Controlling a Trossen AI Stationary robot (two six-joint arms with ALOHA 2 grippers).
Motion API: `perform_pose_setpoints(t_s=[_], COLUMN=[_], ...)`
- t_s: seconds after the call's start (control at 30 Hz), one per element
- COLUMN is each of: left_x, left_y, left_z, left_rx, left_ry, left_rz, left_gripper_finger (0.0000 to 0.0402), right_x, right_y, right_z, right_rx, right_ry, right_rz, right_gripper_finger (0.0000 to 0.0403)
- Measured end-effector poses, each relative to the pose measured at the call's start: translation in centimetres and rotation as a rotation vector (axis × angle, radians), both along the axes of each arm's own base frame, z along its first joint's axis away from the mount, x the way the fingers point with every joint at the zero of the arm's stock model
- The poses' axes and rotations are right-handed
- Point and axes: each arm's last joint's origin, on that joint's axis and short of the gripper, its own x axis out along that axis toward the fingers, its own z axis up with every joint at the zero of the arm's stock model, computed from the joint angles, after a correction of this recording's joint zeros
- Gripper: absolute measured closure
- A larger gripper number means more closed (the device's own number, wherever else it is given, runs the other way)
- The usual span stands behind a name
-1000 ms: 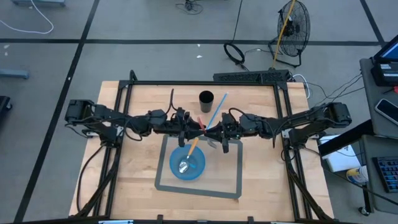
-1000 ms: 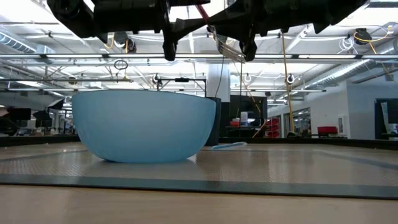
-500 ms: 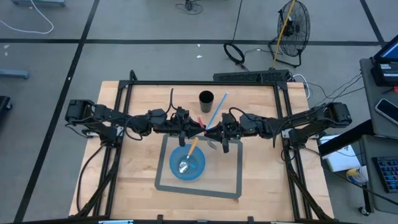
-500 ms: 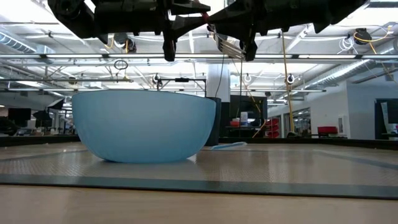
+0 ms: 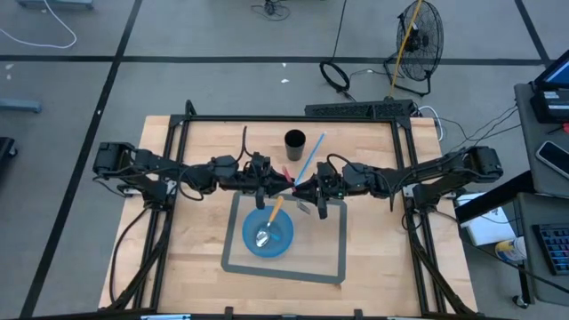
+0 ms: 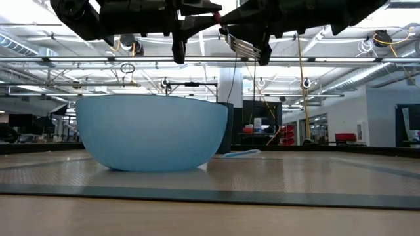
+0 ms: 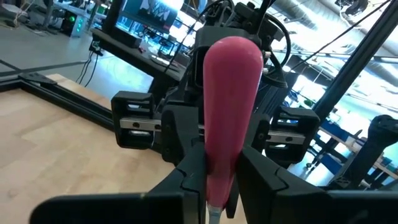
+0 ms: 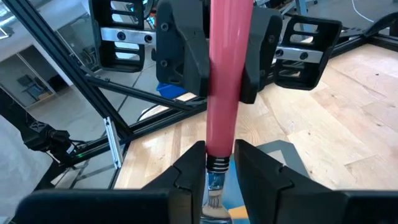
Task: Pick & Place Utensil
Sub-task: Put the pink fork into the blue bowl
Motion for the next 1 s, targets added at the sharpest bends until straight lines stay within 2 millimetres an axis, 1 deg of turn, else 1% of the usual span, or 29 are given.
perform_pose_setpoints(t_s=[0.13, 0.27, 0.53, 0.73, 0.9, 1.0], left_x=[0.0, -0.02, -0.07, -0.22, -0.24, -0.25], left_y=[-0.03, -0.14, -0.23, -0.27, -0.36, -0.51], left_z=[0.0, 0.02, 0.04, 0.19, 0.14, -0.08], left_rx=[0.001, 0.004, 0.0, 0.009, -0.008, -0.016], left_ry=[0.0, 0.0, 0.004, 0.008, 0.017, 0.041], left_rz=[-0.01, -0.049, -0.084, -0.101, -0.134, -0.18], left_gripper_finger=[0.0329, 0.034, 0.0335, 0.0341, 0.0336, 0.0335], right_x=[-0.01, -0.02, -0.03, -0.09, -0.1, -0.28], right_y=[0.05, 0.18, 0.21, 0.21, 0.23, 0.2], right_z=[-0.01, 0.0, -0.07, -0.34, -0.41, -0.48], right_rx=[0.004, 0.01, 0.012, 0.012, 0.012, 0.011], right_ry=[0.0, 0.0, 0.007, 0.036, 0.043, 0.066], right_rz=[0.021, 0.061, 0.074, 0.074, 0.075, 0.071], right_gripper_finger=[0.0324, 0.0325, 0.031, 0.0268, 0.0227, 0.0207])
